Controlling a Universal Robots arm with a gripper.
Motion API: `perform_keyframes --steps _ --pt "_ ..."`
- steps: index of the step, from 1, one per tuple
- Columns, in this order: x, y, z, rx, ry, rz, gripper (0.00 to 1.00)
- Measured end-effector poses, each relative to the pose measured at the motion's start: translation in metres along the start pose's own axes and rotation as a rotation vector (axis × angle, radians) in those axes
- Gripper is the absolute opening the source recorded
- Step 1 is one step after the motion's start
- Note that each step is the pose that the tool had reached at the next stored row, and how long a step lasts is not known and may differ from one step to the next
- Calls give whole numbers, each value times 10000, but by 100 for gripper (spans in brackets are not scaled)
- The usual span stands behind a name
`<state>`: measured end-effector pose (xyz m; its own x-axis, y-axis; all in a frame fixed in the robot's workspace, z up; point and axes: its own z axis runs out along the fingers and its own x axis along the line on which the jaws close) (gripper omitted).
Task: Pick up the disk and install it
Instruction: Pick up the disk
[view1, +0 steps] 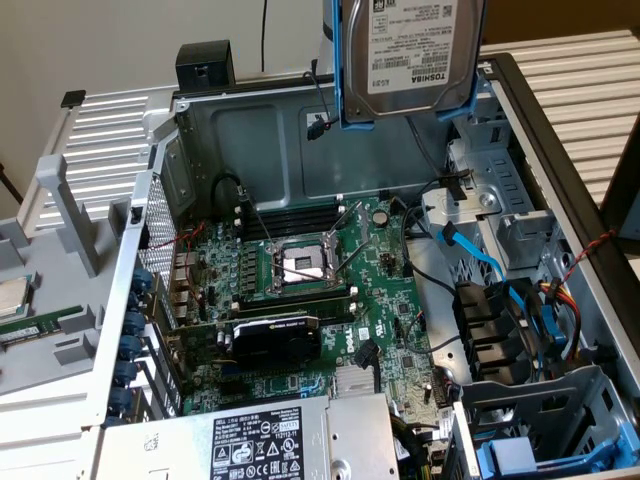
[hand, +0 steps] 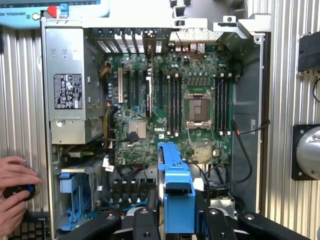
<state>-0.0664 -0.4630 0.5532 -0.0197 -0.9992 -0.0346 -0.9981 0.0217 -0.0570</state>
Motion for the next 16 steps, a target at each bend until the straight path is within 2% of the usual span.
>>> perform_keyframes --steps 16 --pt "183 -66 -3 4 7 111 36"
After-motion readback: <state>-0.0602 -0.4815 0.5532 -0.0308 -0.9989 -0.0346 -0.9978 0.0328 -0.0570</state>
